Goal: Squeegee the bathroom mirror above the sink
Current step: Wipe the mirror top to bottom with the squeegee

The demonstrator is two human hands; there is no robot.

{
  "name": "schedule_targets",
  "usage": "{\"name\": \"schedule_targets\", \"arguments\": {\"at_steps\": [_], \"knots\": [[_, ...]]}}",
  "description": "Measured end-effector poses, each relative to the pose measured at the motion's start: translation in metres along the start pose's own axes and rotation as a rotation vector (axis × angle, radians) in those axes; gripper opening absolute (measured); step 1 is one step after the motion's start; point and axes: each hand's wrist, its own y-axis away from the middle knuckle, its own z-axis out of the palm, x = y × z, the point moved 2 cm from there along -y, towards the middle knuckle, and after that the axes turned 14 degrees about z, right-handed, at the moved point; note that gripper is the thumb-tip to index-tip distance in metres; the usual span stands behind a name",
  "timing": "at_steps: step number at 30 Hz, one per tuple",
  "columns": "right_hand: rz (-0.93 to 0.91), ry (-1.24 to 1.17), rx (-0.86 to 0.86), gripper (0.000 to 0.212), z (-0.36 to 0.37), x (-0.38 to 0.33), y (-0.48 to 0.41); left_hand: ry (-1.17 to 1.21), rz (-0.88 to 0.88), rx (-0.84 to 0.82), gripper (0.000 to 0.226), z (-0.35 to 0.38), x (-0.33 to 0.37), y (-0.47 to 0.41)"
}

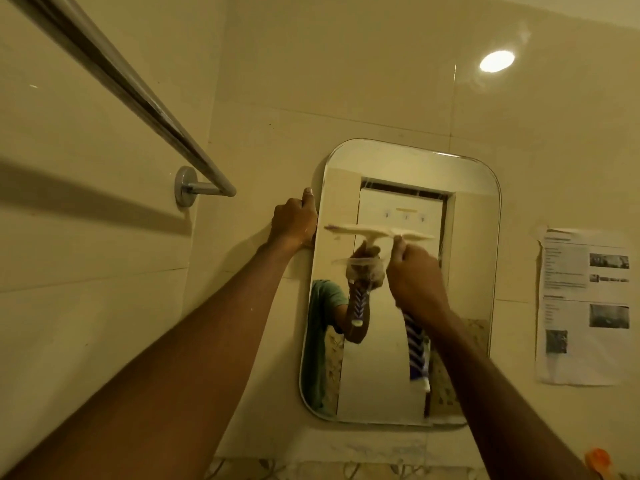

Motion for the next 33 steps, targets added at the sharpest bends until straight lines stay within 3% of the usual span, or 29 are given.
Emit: {"name": "schedule_targets", "arguments": {"at_steps": [4, 8, 13, 22, 28, 33], "knots": [[-0.036, -0.005, -0.048, 0.037, 0.011, -0.019, 0.001, 0.047, -0.011, -0.014, 0.074, -0.002, 0.002, -0.001], [-0.009, 0.071, -0.081, 0.023, 0.042, 0.03, 0.05, 0.11, -0.028, -0.025, 0.073, -0.001, -0.003, -0.003], [0.029, 0.123, -0.102, 0.034, 0.05, 0.063, 0.076, 0.052, -0.001, -0.013, 0.057, 0.002, -0.003, 0.004], [0.007, 0.008, 0.069, 0.045, -0.001, 0.013, -0.001, -0.097, 0.075, -0.017, 0.045, 0.007, -0.021, 0.026], [0.136, 0.015, 0.002, 0.044, 0.037, 0.075, 0.061, -0.121, 0.091, 0.009, 0.042, 0.01, -0.023, 0.03], [0.143, 0.067, -0.035, 0.044, 0.041, 0.089, 0.091, -0.135, 0.07, -0.012, 0.04, 0.011, -0.026, 0.043]]}}
